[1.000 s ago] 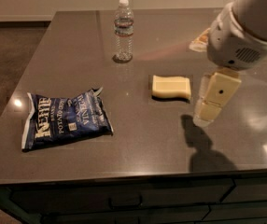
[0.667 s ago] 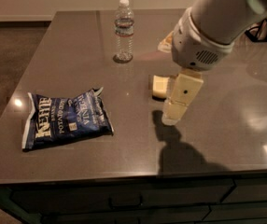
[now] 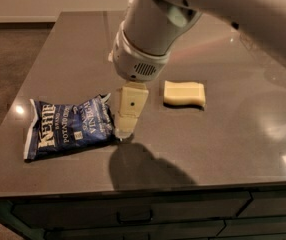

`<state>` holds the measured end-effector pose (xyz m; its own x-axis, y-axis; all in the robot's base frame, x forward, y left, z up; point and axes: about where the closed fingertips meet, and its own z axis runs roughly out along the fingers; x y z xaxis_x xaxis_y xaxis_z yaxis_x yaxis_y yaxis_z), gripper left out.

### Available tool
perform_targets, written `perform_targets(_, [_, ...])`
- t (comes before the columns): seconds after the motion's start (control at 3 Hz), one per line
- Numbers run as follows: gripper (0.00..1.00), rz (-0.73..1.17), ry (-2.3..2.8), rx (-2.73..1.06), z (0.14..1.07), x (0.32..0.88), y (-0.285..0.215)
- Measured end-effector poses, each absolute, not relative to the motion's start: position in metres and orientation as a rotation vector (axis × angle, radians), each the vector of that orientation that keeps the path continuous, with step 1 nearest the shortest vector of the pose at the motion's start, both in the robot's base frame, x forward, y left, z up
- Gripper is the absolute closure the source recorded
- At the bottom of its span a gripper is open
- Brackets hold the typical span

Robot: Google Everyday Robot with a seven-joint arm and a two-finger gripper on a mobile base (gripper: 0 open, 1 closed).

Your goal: Pick blue chip bag

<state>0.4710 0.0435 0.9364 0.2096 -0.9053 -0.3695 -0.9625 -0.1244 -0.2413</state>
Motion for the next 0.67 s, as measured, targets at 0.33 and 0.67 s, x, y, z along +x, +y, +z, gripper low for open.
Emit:
perform_targets(0.33, [0.0,0.198,1.674,-2.167,0.915,0.472,0.085])
perform_targets(0.67, [0.0,0.229,1.648,-2.257,0.887,0.474,0.112])
